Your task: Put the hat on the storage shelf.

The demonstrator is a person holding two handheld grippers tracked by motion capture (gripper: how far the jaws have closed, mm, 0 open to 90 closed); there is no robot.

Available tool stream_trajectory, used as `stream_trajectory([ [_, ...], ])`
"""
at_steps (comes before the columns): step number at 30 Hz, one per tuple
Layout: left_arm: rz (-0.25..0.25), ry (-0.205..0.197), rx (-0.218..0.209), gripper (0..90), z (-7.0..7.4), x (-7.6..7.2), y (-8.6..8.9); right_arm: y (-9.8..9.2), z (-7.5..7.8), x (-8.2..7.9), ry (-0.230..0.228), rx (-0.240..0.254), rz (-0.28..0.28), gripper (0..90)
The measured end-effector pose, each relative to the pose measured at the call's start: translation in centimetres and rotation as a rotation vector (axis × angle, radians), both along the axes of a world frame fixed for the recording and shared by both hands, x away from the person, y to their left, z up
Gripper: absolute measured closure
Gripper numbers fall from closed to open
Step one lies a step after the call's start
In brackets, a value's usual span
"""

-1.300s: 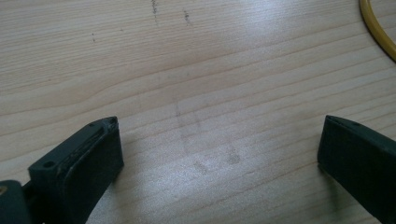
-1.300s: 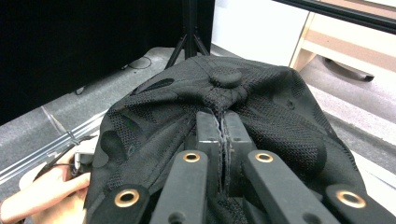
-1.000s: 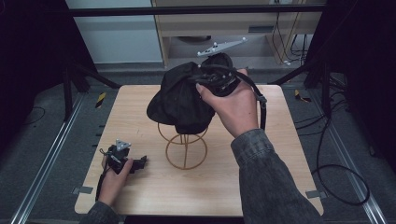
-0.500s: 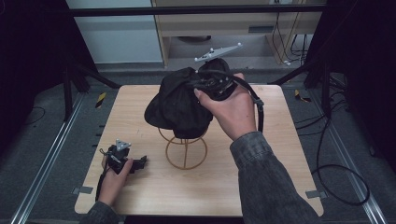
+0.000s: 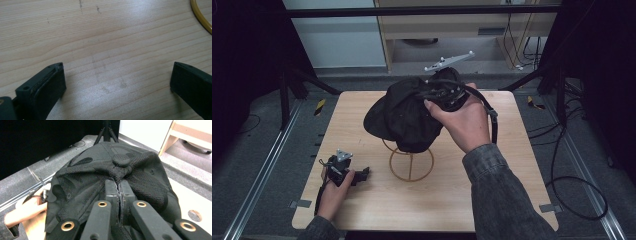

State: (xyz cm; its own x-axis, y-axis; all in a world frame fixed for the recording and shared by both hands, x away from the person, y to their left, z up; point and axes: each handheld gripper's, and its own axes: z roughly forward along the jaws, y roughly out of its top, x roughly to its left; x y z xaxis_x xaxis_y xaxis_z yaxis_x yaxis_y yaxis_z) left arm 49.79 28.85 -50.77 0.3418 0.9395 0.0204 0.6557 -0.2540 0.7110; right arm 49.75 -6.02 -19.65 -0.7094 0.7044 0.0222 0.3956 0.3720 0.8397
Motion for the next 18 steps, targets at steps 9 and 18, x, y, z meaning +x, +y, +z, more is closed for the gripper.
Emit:
stream_trajectory([
  [9,-0.002,0.000,-0.001,0.0,0.0,0.0,0.0,-0.8,-0.7,0.2,0.018,-0.019,-0.004,88.4],
  [18,-0.004,0.001,-0.002,0.0,0.0,0.0,-0.1,-1.7,-1.5,0.5,0.047,-0.035,-0.008,88.2],
])
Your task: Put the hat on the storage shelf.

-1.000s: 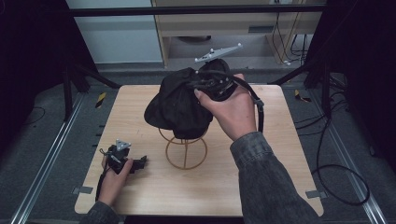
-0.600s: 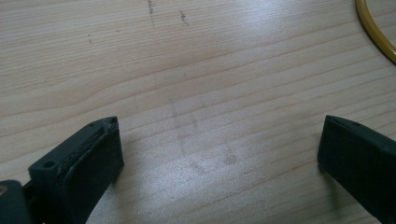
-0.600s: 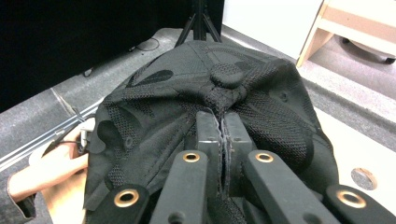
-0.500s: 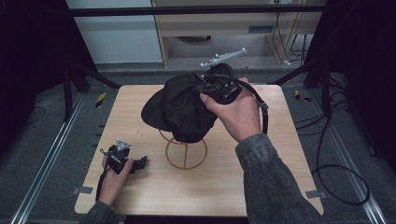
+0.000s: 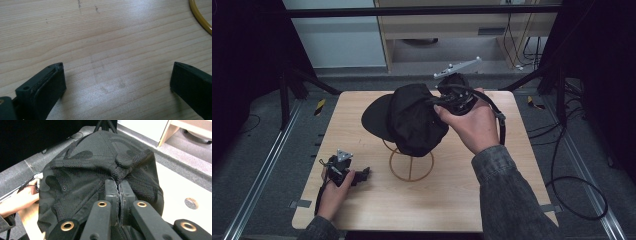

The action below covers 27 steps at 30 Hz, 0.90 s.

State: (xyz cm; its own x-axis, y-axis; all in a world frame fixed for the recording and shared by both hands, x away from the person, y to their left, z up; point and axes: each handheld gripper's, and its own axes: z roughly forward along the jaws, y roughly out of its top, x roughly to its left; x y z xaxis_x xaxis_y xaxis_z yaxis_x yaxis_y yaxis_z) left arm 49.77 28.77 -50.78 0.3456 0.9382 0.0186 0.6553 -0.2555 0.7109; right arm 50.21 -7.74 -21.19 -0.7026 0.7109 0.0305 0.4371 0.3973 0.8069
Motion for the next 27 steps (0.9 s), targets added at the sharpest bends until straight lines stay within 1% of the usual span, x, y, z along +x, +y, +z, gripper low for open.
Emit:
stream_trajectory([
  [3,-0.001,0.000,0.001,0.0,0.0,0.0,0.0,-0.2,-0.3,0.1,0.004,-0.016,-0.001,88.1],
  [10,-0.005,-0.001,0.002,0.0,0.0,0.0,0.0,-0.2,-1.1,0.3,0.019,-0.037,0.009,88.0],
  [15,-0.006,-0.001,0.001,0.0,0.0,0.0,0.0,-0.2,-1.5,0.4,0.025,-0.037,0.012,88.0],
  [18,-0.007,-0.001,0.001,0.0,0.0,0.0,0.0,-0.1,-1.8,0.5,0.034,-0.056,0.013,88.0],
  [23,-0.007,-0.001,0.001,0.0,0.0,0.0,0.0,-0.1,-2.5,0.5,0.041,-0.061,0.016,88.0],
  [25,-0.007,-0.001,0.001,0.0,0.0,0.0,0.0,0.0,-2.7,0.5,0.051,-0.064,0.015,88.1],
  [27,-0.007,-0.001,0.001,0.0,0.0,0.0,0.0,0.2,-3.0,0.6,0.050,-0.069,0.022,88.1],
])
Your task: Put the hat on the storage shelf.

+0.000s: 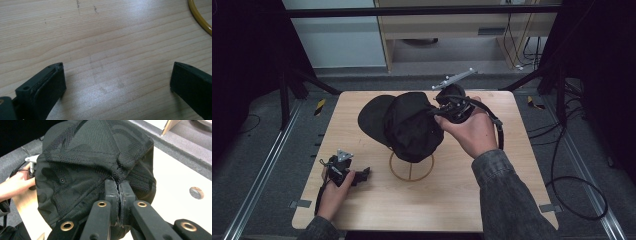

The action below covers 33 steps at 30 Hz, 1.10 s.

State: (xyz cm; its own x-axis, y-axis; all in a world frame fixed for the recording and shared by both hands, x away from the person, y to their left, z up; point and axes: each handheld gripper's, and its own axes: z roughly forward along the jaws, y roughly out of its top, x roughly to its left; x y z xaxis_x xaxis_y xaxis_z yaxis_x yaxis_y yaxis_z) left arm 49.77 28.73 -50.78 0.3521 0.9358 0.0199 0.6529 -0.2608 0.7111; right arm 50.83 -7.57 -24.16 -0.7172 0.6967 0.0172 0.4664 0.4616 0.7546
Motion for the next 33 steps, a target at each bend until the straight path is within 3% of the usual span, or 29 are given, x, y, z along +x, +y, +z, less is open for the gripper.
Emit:
stream_trajectory([
  [20,-0.001,0.002,0.000,0.0,0.0,0.0,0.0,2.3,-1.3,0.6,0.023,-0.051,0.035,87.9],
  [33,0.001,0.001,-0.002,0.0,0.0,0.0,0.0,2.8,-1.7,1.0,0.040,-0.057,0.037,87.3],
])
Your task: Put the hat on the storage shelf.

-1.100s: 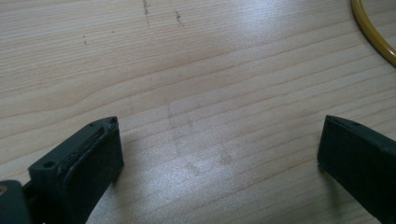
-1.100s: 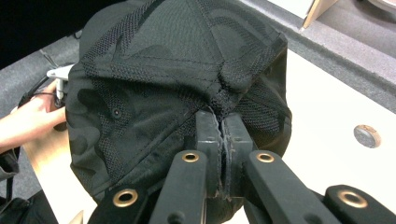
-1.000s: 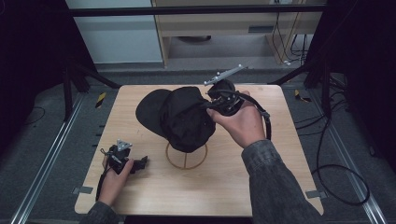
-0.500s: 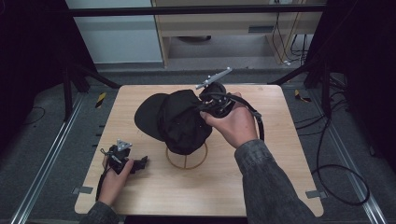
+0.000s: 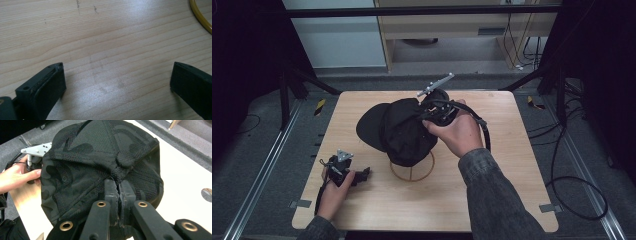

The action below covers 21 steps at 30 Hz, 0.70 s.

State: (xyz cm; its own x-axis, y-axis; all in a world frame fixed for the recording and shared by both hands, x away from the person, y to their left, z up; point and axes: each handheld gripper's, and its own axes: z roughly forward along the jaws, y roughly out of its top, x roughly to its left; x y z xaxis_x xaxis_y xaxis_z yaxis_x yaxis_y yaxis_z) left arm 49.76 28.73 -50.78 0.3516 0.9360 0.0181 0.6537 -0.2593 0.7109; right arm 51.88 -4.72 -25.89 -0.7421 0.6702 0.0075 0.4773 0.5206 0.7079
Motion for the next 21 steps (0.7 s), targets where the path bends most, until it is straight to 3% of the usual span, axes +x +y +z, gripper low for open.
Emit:
stream_trajectory([
  [11,-0.003,0.002,0.003,0.0,0.01,0.00,0.02,0.01,-0.11,0.21,0.002,-0.005,-0.002,86.1],
  [21,-0.002,0.001,0.002,0.0,0.01,0.00,0.02,-0.53,0.32,0.05,-0.012,0.023,-0.013,84.5],
])
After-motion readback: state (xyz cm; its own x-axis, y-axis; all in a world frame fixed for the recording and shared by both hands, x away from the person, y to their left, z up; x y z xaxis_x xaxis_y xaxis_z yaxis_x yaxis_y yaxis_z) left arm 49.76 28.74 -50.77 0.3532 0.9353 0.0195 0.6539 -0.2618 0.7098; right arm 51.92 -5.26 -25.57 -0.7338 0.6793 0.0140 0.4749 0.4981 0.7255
